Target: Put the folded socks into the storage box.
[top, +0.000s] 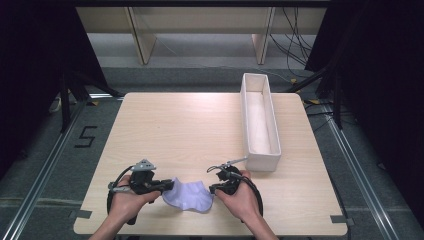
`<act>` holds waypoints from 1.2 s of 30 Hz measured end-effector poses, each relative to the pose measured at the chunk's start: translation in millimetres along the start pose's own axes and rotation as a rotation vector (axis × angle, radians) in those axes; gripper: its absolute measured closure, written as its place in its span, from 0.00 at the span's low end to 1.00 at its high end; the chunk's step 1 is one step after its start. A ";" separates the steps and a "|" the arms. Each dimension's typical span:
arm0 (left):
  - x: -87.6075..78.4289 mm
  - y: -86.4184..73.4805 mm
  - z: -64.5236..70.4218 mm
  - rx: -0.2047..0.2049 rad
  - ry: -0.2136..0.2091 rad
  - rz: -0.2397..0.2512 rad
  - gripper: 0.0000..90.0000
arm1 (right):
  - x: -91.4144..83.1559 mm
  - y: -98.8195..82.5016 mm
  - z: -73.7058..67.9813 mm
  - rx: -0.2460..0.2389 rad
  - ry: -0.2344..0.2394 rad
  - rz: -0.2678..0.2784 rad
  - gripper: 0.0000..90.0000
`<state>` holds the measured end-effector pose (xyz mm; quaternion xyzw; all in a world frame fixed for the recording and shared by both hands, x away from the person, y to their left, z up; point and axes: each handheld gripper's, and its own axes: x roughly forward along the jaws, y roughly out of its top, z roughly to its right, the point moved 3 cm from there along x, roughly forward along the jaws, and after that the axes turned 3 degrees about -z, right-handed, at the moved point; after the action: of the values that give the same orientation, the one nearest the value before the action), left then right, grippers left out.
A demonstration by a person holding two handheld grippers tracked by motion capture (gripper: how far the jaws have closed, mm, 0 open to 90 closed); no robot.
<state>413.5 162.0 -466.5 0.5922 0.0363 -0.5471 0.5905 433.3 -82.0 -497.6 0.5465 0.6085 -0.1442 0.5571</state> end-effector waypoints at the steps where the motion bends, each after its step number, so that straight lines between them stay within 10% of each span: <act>1: -0.1 -0.3 -0.5 -0.002 0.007 -0.007 0.95 | -5.9 2.4 -2.5 -0.013 0.014 0.031 0.87; 5: 0.7 -0.1 0.0 -0.004 -0.003 0.000 0.95 | -11.7 6.0 -11.0 -0.083 0.025 0.063 0.85; 9: 1.4 0.9 1.5 -0.010 -0.004 0.007 0.95 | -2.1 2.0 -11.8 -0.049 0.013 -0.013 0.89; 25: 7.2 9.6 13.2 0.037 -0.016 -0.028 0.94 | 7.0 -2.3 -3.2 0.028 0.026 -0.039 0.95; 36: 22.4 15.8 24.7 0.079 -0.012 -0.075 0.94 | 8.2 -1.5 0.6 -0.029 0.019 -0.008 0.95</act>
<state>418.4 125.5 -464.3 0.6101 0.0333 -0.5734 0.5458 434.2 -78.9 -505.3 0.5373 0.6178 -0.1326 0.5586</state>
